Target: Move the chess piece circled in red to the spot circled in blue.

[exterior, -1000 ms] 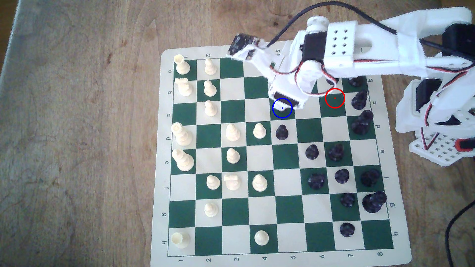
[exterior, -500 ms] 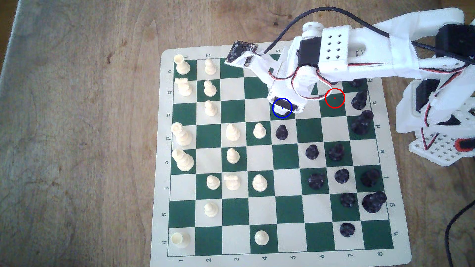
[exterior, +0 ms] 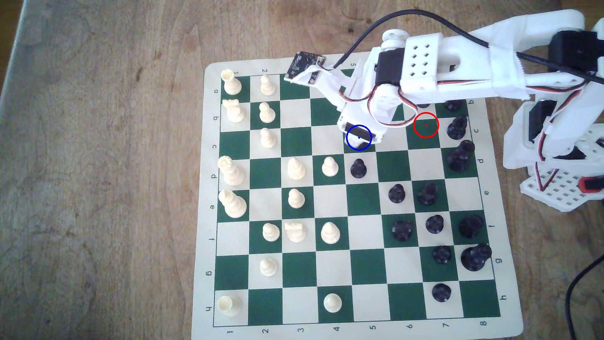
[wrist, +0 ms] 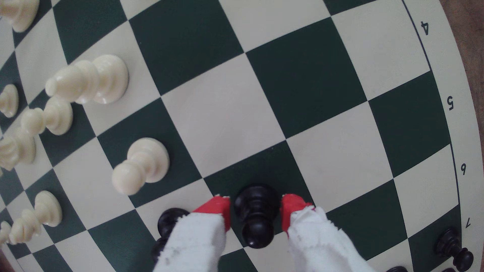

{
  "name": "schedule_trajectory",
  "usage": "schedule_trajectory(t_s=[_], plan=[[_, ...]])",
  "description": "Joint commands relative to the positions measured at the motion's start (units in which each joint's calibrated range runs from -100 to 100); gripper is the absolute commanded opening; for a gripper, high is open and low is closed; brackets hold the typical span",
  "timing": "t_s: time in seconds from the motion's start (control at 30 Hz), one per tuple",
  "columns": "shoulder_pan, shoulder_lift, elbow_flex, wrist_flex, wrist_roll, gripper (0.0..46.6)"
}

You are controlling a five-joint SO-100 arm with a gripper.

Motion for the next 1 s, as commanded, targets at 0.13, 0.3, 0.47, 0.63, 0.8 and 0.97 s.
schedule_trajectory(t_s=[0.13, 0.3, 0.47, 0.63, 0.8, 0.97], plan=[[0.7, -7.8, -3.0, 0.2, -0.5, 23.4], [0.2, -13.6, 0.2, 1.6, -0.4, 25.0], [0.4, -18.1, 0.4, 6.2, -0.1, 25.1], [0.3, -22.3, 3.2, 9.4, 0.2, 25.6], [-0.6, -28.4, 8.9, 11.0, 0.3, 26.2], [-2.4, -39.7, 21.0, 11.1, 0.9, 26.7]])
